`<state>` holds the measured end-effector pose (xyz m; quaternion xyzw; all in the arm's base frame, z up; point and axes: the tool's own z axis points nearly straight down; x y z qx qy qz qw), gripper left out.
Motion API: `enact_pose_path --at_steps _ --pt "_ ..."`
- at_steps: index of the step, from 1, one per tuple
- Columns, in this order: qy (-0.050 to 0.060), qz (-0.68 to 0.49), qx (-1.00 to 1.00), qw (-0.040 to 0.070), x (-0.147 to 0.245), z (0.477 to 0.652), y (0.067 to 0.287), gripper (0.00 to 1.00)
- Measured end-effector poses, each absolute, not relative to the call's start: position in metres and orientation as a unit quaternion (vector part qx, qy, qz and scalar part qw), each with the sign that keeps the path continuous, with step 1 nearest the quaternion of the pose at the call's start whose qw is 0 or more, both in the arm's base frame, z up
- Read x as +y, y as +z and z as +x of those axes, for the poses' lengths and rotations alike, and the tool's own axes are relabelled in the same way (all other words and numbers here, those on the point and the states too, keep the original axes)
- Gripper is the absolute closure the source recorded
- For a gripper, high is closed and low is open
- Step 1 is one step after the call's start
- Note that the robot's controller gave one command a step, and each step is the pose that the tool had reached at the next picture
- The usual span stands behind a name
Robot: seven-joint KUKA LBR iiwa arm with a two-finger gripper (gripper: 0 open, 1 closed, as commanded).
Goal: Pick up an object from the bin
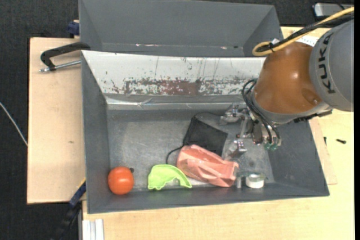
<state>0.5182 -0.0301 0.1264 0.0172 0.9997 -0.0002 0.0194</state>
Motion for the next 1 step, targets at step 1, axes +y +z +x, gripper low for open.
enact_pose_path --at_steps 1 --pt "-0.004 0.087 0.996 0.023 -0.0242 0.5198 0.1203 0.0"
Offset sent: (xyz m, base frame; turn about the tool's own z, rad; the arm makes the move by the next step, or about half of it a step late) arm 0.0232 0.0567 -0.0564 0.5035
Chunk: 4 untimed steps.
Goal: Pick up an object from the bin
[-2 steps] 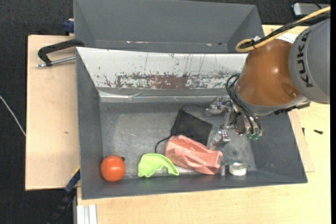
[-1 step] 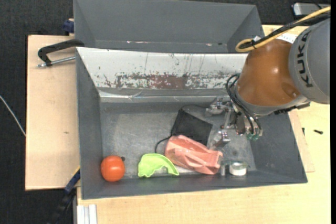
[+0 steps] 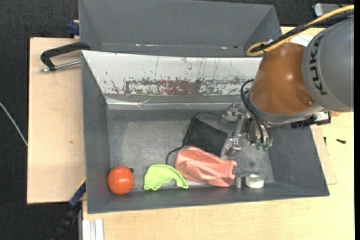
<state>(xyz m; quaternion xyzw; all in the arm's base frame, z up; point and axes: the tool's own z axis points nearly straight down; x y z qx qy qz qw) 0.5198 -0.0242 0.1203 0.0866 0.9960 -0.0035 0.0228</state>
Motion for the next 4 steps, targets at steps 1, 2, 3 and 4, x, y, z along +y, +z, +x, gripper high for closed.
enact_pose_path --at_steps 1,2,3,4 --pt "0.003 0.265 0.964 0.007 0.028 0.546 0.076 1.0" --pt "0.003 0.265 0.964 0.006 0.028 0.546 0.076 1.0" --pt "0.0 0.261 0.965 0.0 0.025 0.541 0.112 1.0" --pt "0.002 0.264 0.964 0.005 0.016 0.551 0.138 1.0"
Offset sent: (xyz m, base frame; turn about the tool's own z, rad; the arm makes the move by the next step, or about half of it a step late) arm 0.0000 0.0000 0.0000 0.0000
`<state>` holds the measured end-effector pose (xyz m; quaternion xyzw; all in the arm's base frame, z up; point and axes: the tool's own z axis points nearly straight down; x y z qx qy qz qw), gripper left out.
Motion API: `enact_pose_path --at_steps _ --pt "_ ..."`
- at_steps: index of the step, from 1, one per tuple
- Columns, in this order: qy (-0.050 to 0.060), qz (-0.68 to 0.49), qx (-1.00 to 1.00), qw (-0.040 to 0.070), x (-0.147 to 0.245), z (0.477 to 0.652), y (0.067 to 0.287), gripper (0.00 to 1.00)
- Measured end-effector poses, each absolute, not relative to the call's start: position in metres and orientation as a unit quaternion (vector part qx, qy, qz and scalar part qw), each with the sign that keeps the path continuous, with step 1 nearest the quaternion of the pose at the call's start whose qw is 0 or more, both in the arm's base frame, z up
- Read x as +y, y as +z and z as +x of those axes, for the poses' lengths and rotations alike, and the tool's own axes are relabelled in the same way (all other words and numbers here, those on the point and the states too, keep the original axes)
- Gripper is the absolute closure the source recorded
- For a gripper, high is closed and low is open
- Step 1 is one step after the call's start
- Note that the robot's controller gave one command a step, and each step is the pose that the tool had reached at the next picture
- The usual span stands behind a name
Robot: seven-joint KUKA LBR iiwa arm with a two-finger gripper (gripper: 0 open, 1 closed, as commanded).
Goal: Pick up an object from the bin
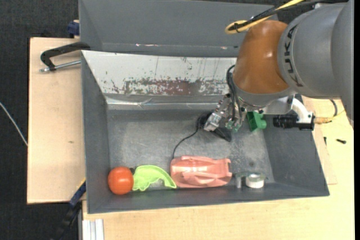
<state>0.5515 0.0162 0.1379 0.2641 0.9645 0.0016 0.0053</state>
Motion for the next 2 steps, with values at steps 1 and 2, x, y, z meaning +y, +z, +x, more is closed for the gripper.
enact_pose_path --at_steps 1,2 --pt "0.001 0.261 0.965 0.001 0.017 0.539 0.165 1.0" --pt "0.001 0.262 0.965 0.001 0.01 0.56 0.23 1.0"
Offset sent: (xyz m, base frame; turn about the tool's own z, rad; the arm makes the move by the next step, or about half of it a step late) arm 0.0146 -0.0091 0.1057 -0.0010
